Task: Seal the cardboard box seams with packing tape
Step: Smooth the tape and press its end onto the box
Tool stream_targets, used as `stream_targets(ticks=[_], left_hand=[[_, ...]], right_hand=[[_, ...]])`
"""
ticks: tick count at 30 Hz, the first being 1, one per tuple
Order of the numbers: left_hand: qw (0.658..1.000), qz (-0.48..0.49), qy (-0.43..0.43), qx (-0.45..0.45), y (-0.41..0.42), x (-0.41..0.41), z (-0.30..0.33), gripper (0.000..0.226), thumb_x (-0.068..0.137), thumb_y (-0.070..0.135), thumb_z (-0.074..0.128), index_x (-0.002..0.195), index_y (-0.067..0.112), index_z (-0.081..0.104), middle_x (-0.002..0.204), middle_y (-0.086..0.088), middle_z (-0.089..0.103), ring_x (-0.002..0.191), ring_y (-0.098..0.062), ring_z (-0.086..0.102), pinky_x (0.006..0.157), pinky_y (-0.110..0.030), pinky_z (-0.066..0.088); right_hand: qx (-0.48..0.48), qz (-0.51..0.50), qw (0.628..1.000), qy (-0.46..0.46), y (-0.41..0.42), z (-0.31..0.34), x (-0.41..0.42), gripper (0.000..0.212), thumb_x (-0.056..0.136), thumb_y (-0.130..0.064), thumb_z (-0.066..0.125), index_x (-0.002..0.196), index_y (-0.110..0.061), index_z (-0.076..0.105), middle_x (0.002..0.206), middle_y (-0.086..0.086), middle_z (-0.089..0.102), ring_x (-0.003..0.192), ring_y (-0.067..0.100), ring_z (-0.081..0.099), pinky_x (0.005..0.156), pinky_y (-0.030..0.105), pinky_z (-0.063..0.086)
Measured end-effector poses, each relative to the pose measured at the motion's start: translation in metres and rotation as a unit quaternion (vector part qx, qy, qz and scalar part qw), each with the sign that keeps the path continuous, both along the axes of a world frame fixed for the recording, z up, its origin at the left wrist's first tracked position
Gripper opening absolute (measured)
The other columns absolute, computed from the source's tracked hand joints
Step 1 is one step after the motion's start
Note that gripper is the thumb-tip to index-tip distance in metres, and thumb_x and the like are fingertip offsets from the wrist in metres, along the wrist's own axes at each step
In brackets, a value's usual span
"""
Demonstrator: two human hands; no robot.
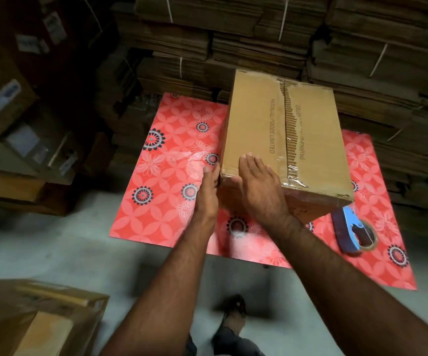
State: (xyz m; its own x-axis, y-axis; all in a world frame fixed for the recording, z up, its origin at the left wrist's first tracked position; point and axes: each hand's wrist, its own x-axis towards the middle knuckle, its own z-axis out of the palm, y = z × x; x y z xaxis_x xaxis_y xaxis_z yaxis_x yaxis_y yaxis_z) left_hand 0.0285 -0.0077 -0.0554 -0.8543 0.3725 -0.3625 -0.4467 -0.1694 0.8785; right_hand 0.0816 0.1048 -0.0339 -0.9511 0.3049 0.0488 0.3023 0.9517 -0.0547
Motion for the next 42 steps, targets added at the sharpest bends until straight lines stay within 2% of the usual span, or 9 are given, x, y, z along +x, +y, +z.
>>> stream_targets(ticks=[4,8,14,17,22,27,31,35,42], left_hand=[[0.997,0.044,0.051,0.032,-0.011,0.007,-0.001,0.054,0.109,0.041,0.021,0.154,0.014,0.033,0.161,0.004,0.032,0.144,-0.003,0.031,0.099,0.000,0.032],[0.996,0.007,0.048,0.074,0.000,0.022,0.000,0.063,0.104,0.051,0.022,0.149,0.013,0.043,0.157,0.001,0.040,0.145,-0.006,0.034,0.119,-0.024,0.026],[0.996,-0.069,0.030,0.051,-0.016,-0.008,-0.019,0.066,0.106,0.053,0.011,0.145,0.016,0.050,0.151,0.002,0.049,0.136,-0.004,0.046,0.118,-0.026,0.030],[0.990,-0.094,0.106,-0.020,-0.023,-0.013,-0.014,0.058,0.103,0.057,0.031,0.143,0.021,0.053,0.148,0.008,0.052,0.136,0.001,0.044,0.117,-0.023,0.032],[0.922,-0.134,0.340,-0.132,-0.027,-0.013,-0.018,0.047,0.108,0.031,0.041,0.154,0.028,0.033,0.157,0.012,0.034,0.142,0.002,0.033,0.119,-0.025,0.029],[0.885,-0.135,0.418,-0.156,-0.014,-0.031,-0.052,0.056,0.106,0.045,0.025,0.159,0.033,0.013,0.162,0.028,0.011,0.153,-0.018,0.017,0.121,-0.048,0.028],[0.854,-0.153,0.462,-0.187,-0.008,-0.039,-0.063,0.059,0.102,0.058,0.016,0.155,0.043,-0.004,0.165,0.019,0.007,0.154,-0.016,0.009,0.124,-0.042,0.015],[0.809,-0.212,0.462,-0.297,-0.029,-0.040,-0.078,0.066,0.105,0.031,0.033,0.156,0.044,-0.006,0.168,0.010,-0.005,0.154,-0.010,0.000,0.121,-0.055,0.019],[0.852,-0.155,0.462,-0.189,-0.022,-0.031,-0.041,0.059,0.106,0.047,0.027,0.160,0.029,0.011,0.168,-0.001,-0.004,0.155,-0.015,-0.002,0.124,-0.050,0.016]], right_hand=[[-0.003,-0.010,1.000,0.005,-0.003,0.005,0.000,0.067,0.101,-0.049,0.023,0.147,-0.005,0.042,0.152,0.016,0.043,0.142,0.032,0.039,0.112,0.046,0.032],[0.013,-0.058,0.998,0.006,-0.017,0.005,-0.007,0.077,0.099,-0.059,0.019,0.144,-0.002,0.045,0.149,0.018,0.047,0.139,0.033,0.041,0.111,0.049,0.033],[0.037,-0.042,0.998,-0.007,-0.016,-0.005,-0.004,0.065,0.102,-0.046,0.025,0.147,-0.001,0.040,0.150,0.021,0.044,0.140,0.035,0.041,0.113,0.050,0.033],[0.028,-0.011,0.999,-0.011,-0.011,-0.003,-0.001,0.055,0.103,-0.031,0.038,0.151,-0.004,0.033,0.155,0.019,0.037,0.143,0.035,0.036,0.115,0.049,0.029],[-0.056,0.051,0.996,-0.038,0.008,0.011,0.006,0.066,0.100,-0.031,0.054,0.154,-0.005,0.026,0.161,0.016,0.024,0.150,0.032,0.021,0.120,0.047,0.020],[-0.066,0.054,0.996,-0.027,0.011,0.008,0.006,0.070,0.095,-0.022,0.064,0.153,-0.003,0.030,0.159,0.019,0.028,0.148,0.035,0.025,0.119,0.049,0.025],[-0.055,0.049,0.997,-0.016,0.012,0.008,0.005,0.074,0.088,-0.014,0.069,0.151,0.000,0.033,0.156,0.021,0.033,0.145,0.037,0.031,0.116,0.048,0.027],[-0.052,0.049,0.997,-0.021,0.009,0.009,0.007,0.074,0.089,-0.017,0.064,0.152,-0.002,0.030,0.158,0.019,0.030,0.147,0.034,0.028,0.118,0.049,0.028],[-0.075,0.049,0.995,-0.050,0.008,0.016,0.012,0.100,0.069,-0.039,0.054,0.156,-0.005,0.018,0.163,0.017,0.018,0.152,0.029,0.015,0.122,0.043,0.015]])
